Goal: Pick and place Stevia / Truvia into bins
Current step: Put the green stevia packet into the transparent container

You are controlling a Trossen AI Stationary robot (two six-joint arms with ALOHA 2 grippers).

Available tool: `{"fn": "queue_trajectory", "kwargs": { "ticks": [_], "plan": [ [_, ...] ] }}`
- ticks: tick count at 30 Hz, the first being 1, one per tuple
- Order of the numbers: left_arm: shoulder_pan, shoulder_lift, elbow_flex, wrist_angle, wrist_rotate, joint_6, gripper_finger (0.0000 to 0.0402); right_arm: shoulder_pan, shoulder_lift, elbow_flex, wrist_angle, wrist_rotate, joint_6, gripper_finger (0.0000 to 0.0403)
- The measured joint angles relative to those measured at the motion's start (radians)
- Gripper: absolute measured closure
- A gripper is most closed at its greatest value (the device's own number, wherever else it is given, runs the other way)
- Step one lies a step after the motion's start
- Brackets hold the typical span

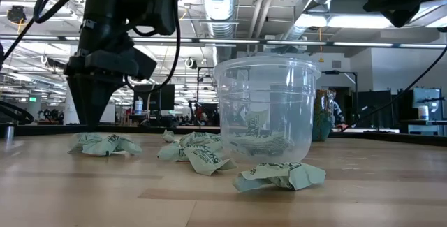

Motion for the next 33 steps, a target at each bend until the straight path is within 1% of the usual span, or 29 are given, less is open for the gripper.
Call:
{"fn": "queue_trajectory", "kwargs": {
  "ticks": [3,7,11,17,19,21,23,28,31,33],
  "plan": [
    [0.001,0.0,-0.003,0.015,0.008,0.008,0.0176,0.0,0.0,0.0,0.0,-0.013,0.0,0.0329],
    [0.001,0.0,-0.064,0.11,0.053,-0.001,0.0179,0.0,0.0,0.0,0.0,-0.018,0.0,0.0329],
    [0.001,-0.001,-0.115,0.137,0.056,-0.063,0.0179,0.0,0.0,0.0,0.0,-0.021,0.001,0.0329],
    [0.001,-0.004,-0.126,0.169,0.058,-0.07,0.0181,0.0,0.0,0.0,0.0,-0.021,0.0,0.0329],
    [0.001,-0.004,-0.127,0.189,0.058,-0.07,0.0189,0.0,0.0,0.0,0.0,-0.02,0.0,0.0329],
    [0.001,-0.003,-0.128,0.2,0.061,-0.071,0.021,0.0,0.0,0.0,0.0,-0.02,0.0,0.0329],
    [0.0,-0.003,-0.128,0.206,0.061,-0.071,0.0239,0.0,0.0,0.0,0.0,-0.02,0.0,0.0329],
    [0.0,-0.003,-0.128,0.215,0.061,-0.074,0.0329,0.0,0.0,0.0,-0.001,-0.012,0.0,0.0329],
    [0.0,-0.002,-0.125,0.215,0.043,-0.084,0.0381,0.0,0.0,0.0,-0.001,0.006,0.0,0.0329],
    [0.0,-0.004,-0.121,0.214,0.032,-0.089,0.0393,0.0,0.0,0.0,-0.001,0.007,-0.005,0.0329]
  ]
}}
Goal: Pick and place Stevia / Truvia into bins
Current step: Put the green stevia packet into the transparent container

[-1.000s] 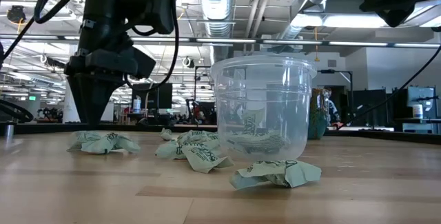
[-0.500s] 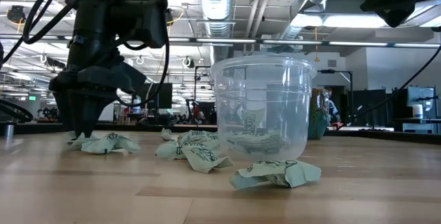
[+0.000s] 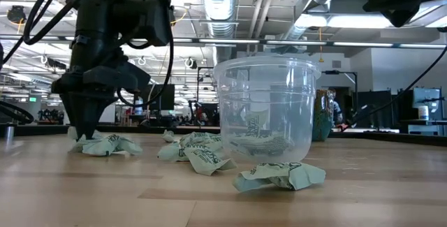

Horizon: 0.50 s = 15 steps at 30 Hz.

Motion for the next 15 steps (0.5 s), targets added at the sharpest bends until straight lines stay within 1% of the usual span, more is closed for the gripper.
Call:
{"fn": "queue_trajectory", "kwargs": {
  "ticks": [5,8,11,15],
  "plan": [
    [0.001,-0.032,0.063,0.018,-0.072,0.016,0.039,0.0,0.0,0.0,-0.001,0.002,-0.002,0.0329],
    [-0.002,-0.06,0.118,0.037,-0.091,0.054,0.0397,0.0,0.0,0.0,0.0,0.002,-0.002,0.0329],
    [-0.006,-0.09,0.197,0.128,-0.092,0.13,0.0396,0.0,0.0,0.0,-0.001,0.002,-0.002,0.0329],
    [-0.022,-0.095,0.294,0.31,-0.061,0.29,0.039,0.0,0.0,0.0,0.0,0.002,-0.002,0.0329]
  ]
}}
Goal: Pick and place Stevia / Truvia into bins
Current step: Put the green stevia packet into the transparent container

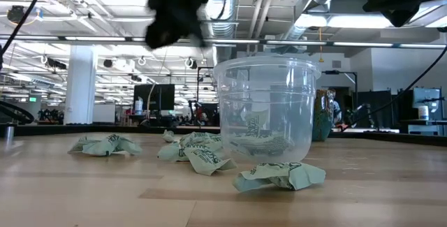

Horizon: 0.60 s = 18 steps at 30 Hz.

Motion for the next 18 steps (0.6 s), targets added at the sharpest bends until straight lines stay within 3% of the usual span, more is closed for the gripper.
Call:
{"fn": "queue_trajectory", "kwargs": {
  "ticks": [4,13,18],
  "plan": [
    [-0.022,0.011,0.068,0.168,0.02,0.135,0.039,0.0,0.0,0.0,0.0,0.0,0.0,0.0329],
    [-0.079,0.116,0.138,0.246,0.043,0.315,0.0389,-0.001,0.001,0.0,0.001,0.0,0.0,0.0329],
    [-0.097,0.185,0.179,0.234,0.103,0.348,0.0388,-0.001,0.0,0.0,0.006,0.003,0.002,0.0329]
  ]
}}
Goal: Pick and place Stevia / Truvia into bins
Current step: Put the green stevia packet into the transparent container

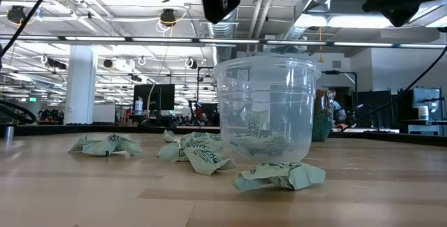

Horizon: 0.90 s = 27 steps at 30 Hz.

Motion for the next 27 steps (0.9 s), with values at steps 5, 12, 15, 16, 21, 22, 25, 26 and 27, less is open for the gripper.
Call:
{"fn": "queue_trajectory", "kwargs": {
  "ticks": [5,12,15,16,21,22,25,26,27],
  "plan": [
    [-0.001,0.028,0.014,0.004,0.078,-0.006,0.0386,0.0,0.0,0.0,-0.005,0.0,0.008,0.0329],
    [0.0,0.027,0.014,-0.019,0.099,-0.006,0.0346,0.0,0.0,0.0,-0.006,0.0,0.008,0.0329],
    [0.0,0.027,0.014,-0.049,0.087,-0.006,0.0316,0.0,0.0,0.0,-0.006,0.0,0.008,0.0329],
    [0.0,0.027,0.014,-0.053,0.081,-0.006,0.0306,0.0,0.0,0.0,-0.006,0.0,0.008,0.0329],
    [0.002,0.027,0.014,-0.06,0.072,-0.01,0.0262,0.0,0.0,0.0,-0.006,0.0,0.008,0.0329],
    [0.002,0.027,0.014,-0.062,0.072,-0.01,0.0256,0.0,0.0,0.0,-0.005,0.0,0.008,0.0329],
    [0.002,0.027,0.014,-0.099,0.072,-0.016,0.0241,0.0,0.0,0.0,-0.005,0.0,0.008,0.0329],
    [0.002,0.026,0.014,-0.124,0.072,-0.032,0.0238,0.0,0.0,0.0,-0.006,0.0,0.008,0.0329],
    [0.002,0.024,0.017,-0.163,0.072,-0.054,0.0236,0.0,0.0,0.0,-0.006,0.0,0.009,0.0329]
  ]
}}
